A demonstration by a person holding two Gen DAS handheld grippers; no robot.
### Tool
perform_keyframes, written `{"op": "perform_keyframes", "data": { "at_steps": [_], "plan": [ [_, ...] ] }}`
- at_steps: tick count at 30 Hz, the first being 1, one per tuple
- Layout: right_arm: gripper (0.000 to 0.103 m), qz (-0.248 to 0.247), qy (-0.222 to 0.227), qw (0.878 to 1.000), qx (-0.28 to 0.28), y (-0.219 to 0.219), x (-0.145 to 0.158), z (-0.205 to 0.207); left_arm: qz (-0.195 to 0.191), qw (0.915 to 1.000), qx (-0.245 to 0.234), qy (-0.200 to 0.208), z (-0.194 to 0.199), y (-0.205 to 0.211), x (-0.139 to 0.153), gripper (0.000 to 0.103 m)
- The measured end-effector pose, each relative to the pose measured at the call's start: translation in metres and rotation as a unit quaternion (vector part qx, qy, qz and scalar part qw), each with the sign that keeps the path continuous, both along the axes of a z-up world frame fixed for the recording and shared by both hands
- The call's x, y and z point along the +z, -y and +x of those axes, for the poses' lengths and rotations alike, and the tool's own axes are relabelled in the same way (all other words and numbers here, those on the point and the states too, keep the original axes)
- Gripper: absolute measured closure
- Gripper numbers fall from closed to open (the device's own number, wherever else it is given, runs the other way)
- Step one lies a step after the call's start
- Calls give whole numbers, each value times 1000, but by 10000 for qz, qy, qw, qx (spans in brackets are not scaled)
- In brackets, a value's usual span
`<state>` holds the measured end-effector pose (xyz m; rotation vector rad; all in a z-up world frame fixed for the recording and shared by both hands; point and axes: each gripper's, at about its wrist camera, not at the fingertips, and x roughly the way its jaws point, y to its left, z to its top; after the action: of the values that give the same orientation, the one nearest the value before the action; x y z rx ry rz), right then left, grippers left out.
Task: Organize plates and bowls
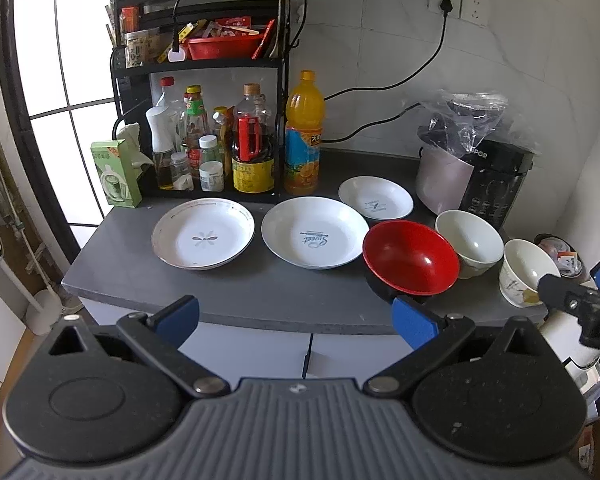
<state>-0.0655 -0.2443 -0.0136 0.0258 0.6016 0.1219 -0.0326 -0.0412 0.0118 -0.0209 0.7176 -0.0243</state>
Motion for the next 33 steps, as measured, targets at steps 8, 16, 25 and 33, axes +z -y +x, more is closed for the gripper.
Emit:
{"op": "perform_keyframes", "data": {
  "at_steps": [8, 16, 25, 33],
  "plan": [
    [0, 135, -183, 9997, 32, 11, 0, 8, -58, 9998, 169, -129, 12, 2, 3, 1],
    [0, 126, -257, 9995, -129, 18, -3, 19, 11, 9995, 206, -231, 28, 8, 8, 3],
    [0, 413, -539, 9969, -385, 12, -20, 50, 153, 9992, -10, -359, 71, 0, 5, 3],
    [0, 528, -569, 9925, -948, -2, -20, 94, 54, 9982, -456, -391, 132, -8, -1, 7]
  ]
}}
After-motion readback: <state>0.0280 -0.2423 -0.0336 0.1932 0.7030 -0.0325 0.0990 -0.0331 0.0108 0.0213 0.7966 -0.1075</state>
